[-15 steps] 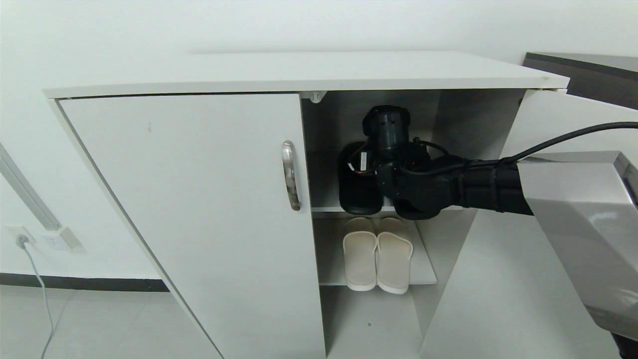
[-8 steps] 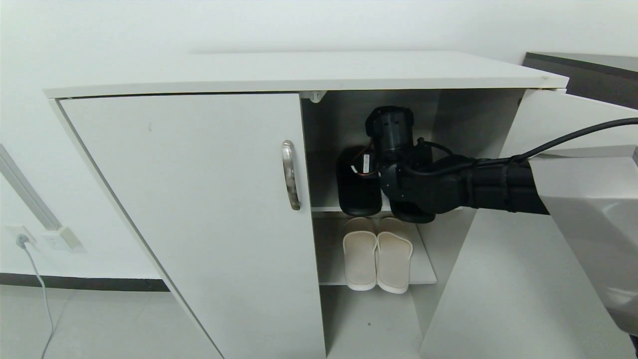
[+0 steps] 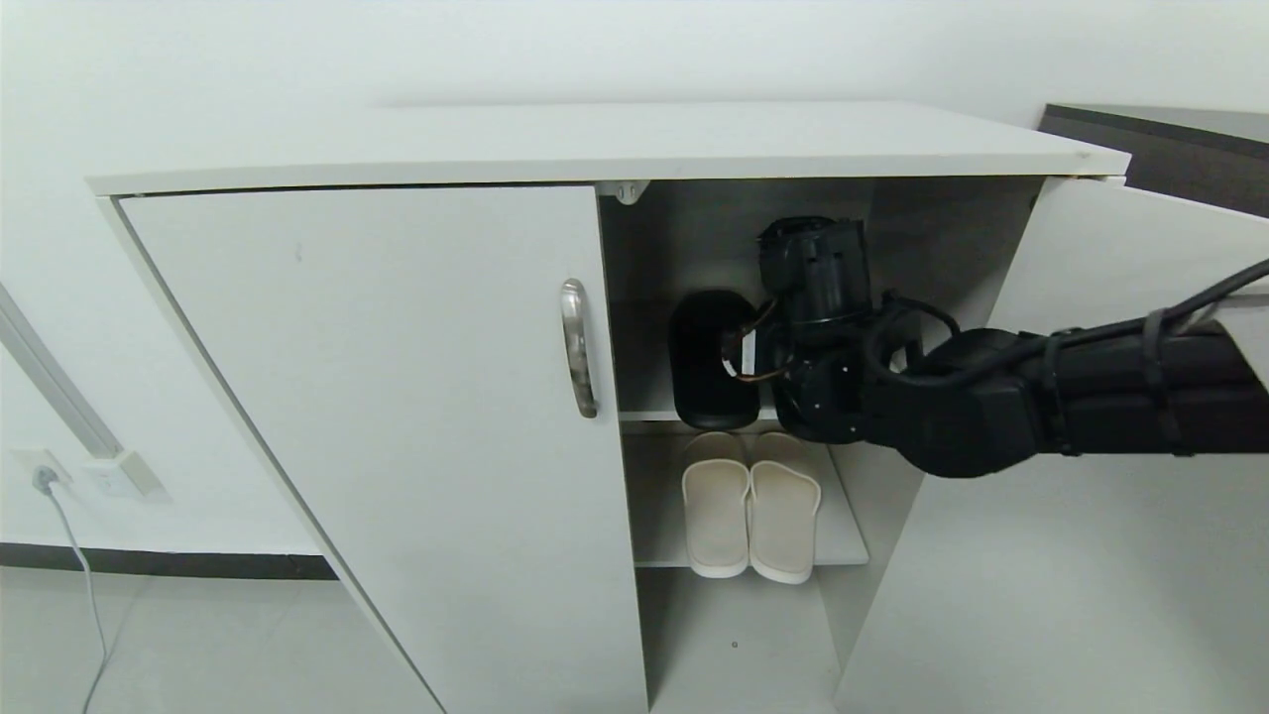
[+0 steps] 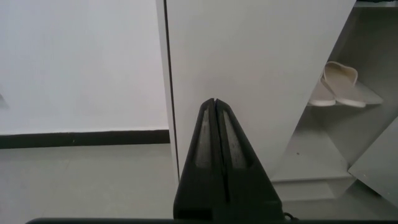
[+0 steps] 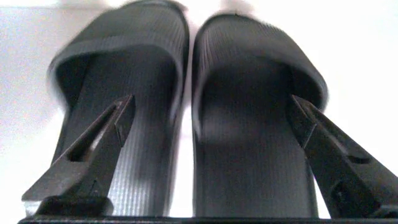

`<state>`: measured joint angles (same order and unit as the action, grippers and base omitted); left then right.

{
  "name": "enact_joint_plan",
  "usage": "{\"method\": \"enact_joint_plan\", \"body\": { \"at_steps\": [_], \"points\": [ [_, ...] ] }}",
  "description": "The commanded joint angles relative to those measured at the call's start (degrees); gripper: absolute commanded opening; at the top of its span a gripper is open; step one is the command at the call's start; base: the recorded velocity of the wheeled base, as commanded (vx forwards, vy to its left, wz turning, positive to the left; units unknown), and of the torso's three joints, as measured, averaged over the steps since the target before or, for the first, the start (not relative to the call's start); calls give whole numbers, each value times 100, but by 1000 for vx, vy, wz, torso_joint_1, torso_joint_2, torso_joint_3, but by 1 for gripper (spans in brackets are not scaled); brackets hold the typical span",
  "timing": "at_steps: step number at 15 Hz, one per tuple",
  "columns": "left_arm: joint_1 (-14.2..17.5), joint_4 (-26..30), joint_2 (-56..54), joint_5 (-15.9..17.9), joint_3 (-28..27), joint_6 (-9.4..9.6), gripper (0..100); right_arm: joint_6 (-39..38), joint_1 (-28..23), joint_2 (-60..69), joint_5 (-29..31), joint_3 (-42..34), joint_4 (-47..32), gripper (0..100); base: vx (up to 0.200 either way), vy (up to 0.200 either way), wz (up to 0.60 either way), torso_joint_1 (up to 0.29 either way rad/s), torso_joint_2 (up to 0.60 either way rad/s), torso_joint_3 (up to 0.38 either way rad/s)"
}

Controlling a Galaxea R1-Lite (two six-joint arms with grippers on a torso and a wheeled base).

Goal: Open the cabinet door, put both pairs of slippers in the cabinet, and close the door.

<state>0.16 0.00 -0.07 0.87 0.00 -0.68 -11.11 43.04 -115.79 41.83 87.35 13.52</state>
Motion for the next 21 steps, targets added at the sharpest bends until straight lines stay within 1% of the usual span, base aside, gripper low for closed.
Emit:
{"method": "enact_joint_plan", "body": {
  "at_steps": [1, 2, 3, 4, 5, 6, 8, 16, 21],
  "points": [
    [2, 0, 7, 10, 0, -2, 0, 12, 442, 1067, 1, -1255, 573, 100, 0, 0, 0, 0, 0, 0],
    [2, 0, 7, 10, 0, -2, 0, 30, 644, 1401, -8, -1738, 810, 100, 0, 0, 0, 0, 0, 0],
    [2, 0, 7, 10, 0, 7, 0, 3, 758, 1550, -17, -1993, 960, 100, 0, 0, 0, 0, 0, 0],
    [2, 0, 7, 19, 0, 16, 0, 3, 943, 1814, -52, -2529, 1364, 100, 0, 0, 0, 0, 0, 0],
    [2, 0, 7, 28, 0, 24, 0, 38, 1022, 1893, -61, -2899, 1733, 100, 0, 0, 0, 0, 0, 0],
    [2, 0, 7, 28, 0, 33, 0, 56, 1057, 1893, -61, -3145, 2014, 0, 0, 0, 0, 0, 0, 0],
    [2, 0, 7, 28, 0, 24, 0, 56, 1066, 1735, -113, -3215, 2252, 0, 0, 0, 0, 0, 0, 0],
    [2, 0, 7, 36, 0, 24, 0, 56, 1180, 1462, -104, -3285, 2260, 0, 0, 0, 0, 0, 0, 0],
    [2, 0, 7, 36, 0, 24, 0, 47, 1215, 1480, -87, -3338, 2260, 0, -200, 0, 0, 4, 2, 2]
  ]
}}
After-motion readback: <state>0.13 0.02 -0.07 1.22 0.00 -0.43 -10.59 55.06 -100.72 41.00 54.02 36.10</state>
